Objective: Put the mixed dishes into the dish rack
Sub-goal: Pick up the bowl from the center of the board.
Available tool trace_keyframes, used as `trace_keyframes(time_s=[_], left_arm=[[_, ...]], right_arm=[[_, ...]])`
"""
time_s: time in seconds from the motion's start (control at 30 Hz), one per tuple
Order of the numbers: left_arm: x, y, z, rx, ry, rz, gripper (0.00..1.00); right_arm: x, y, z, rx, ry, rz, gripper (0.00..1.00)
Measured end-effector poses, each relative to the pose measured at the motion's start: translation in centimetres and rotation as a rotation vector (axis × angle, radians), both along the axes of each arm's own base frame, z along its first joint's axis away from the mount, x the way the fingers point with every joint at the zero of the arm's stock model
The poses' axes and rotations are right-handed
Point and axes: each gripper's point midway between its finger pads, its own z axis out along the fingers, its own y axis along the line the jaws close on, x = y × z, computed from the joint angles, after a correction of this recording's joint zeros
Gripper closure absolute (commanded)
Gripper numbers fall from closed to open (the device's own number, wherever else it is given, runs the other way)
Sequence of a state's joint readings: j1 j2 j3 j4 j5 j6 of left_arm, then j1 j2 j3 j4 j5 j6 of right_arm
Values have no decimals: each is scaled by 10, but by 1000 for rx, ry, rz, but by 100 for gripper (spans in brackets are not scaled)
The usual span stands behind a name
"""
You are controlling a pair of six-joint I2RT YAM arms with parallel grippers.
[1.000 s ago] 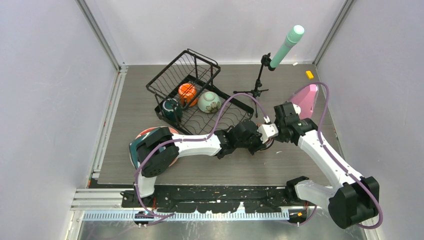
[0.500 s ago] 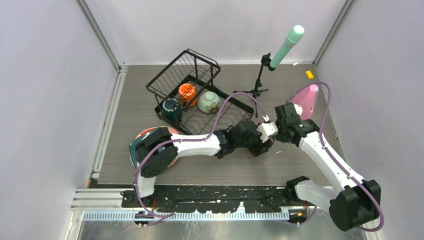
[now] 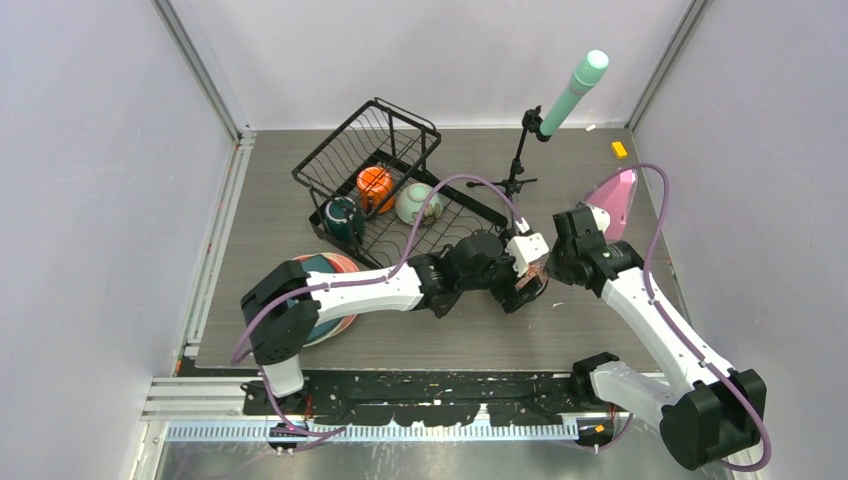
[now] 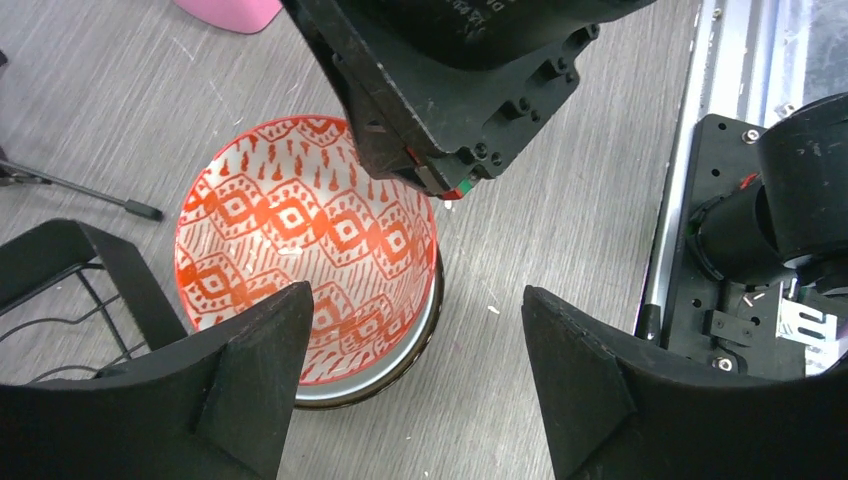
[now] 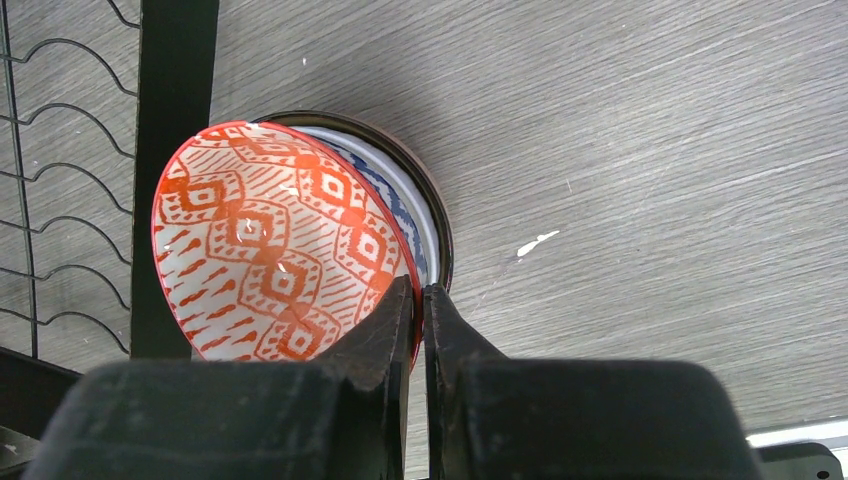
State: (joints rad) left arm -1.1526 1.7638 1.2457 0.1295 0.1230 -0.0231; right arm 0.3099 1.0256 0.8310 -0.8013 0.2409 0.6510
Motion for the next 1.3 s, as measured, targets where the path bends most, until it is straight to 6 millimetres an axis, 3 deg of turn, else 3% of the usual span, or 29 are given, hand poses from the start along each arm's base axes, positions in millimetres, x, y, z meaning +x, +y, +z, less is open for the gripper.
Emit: trace_keyframes(time_s=[0.3,0.53,0.7,0.93,1.17,1.3], left_arm=[[13,24,-2,38,-9,132,3],[32,44,44,-59,-16,282,0],[51,67,60,-114,68,390,0],[67,97,68,-198,183,488,10],[68,96,62,-226,301,524,14],[72,88,52,-223,369,538,22]], right_arm=[[0,-1,12,17,-62,-5,100],[3,-7,39,30,-194,-27,99],[5,-5,51,54,-253,-23,100],[10,8,61,115,-296,16,100],[14,23,59,167,-284,68,100],[15,33,61,199,-285,115,100]])
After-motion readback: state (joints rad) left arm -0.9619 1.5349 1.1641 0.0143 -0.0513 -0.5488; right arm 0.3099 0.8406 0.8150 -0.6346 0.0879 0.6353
